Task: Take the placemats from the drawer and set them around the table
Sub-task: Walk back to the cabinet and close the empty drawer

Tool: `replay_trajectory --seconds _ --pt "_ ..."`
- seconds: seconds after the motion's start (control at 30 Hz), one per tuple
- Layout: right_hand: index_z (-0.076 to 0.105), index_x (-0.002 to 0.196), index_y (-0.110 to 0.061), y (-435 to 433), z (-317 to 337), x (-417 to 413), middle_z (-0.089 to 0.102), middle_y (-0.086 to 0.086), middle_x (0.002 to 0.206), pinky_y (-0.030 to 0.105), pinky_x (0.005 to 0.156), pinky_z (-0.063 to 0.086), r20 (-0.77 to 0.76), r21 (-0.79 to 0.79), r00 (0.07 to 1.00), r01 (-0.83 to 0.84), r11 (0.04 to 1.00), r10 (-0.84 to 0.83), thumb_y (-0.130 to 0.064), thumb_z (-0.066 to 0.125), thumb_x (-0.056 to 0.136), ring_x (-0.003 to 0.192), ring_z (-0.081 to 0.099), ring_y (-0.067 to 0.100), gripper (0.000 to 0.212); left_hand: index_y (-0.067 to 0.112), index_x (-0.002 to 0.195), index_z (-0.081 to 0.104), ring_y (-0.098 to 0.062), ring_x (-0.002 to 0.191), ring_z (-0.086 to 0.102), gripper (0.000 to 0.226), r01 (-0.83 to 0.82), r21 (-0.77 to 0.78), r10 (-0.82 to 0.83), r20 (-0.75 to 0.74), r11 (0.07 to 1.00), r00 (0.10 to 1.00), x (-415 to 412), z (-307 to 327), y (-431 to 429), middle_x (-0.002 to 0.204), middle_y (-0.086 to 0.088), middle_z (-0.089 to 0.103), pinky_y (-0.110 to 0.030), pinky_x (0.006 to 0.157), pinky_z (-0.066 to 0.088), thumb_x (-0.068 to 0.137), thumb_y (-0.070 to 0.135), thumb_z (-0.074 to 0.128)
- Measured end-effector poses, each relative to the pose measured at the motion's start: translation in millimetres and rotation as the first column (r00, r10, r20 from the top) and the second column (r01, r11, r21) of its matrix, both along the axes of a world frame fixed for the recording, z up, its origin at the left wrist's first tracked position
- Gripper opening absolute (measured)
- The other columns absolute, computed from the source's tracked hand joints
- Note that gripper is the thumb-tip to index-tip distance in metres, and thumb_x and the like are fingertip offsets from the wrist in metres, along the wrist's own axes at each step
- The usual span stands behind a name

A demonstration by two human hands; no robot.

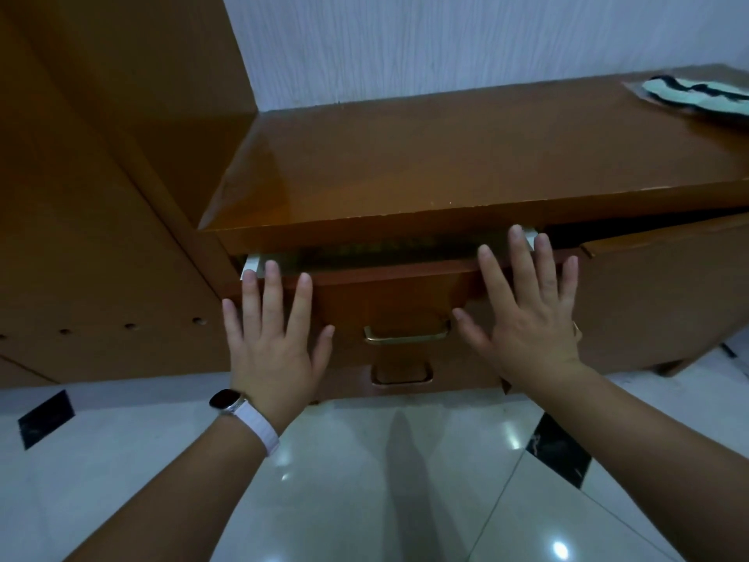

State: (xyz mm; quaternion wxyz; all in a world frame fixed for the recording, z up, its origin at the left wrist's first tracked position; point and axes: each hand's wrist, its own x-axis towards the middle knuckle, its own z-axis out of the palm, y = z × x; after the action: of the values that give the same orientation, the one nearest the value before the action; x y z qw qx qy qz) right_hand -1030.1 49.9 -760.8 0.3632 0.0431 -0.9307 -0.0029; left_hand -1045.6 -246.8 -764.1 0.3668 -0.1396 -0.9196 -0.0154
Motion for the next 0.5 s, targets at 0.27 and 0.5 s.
replay_trajectory --seconds 0.27,0.5 --pt "0.005 0.157 -0.026 8.6 21.7 -47.7 0.003 0.014 0.161 0.055 0.118 -0.004 -0.097 0.025 0.995 -0.013 1.0 0.016 -0.067 0.053 0.086 0.15 -0.001 0.035 0.095 0.019 0.155 0.017 -0.043 0.147 0.009 0.086 -0.013 -0.083 0.011 -0.021 0.996 1.0 -43.1 8.5 -2.3 0.16 -0.022 0.01 -0.063 0.113 0.011 0.086 0.05 0.057" --pt "0.024 0.147 -0.024 8.4 22.7 -59.6 0.023 0.01 0.149 0.054 0.116 -0.006 -0.154 -0.01 0.988 -0.026 1.0 0.024 -0.066 0.059 0.077 0.142 0.017 0.035 0.089 0.021 0.153 0.023 -0.046 0.145 0.013 0.072 0.043 -0.079 -0.051 -0.102 0.996 0.994 -59.1 -9.6 0.5 0.157 -0.022 0.014 -0.063 0.114 0.014 0.092 0.041 0.055"
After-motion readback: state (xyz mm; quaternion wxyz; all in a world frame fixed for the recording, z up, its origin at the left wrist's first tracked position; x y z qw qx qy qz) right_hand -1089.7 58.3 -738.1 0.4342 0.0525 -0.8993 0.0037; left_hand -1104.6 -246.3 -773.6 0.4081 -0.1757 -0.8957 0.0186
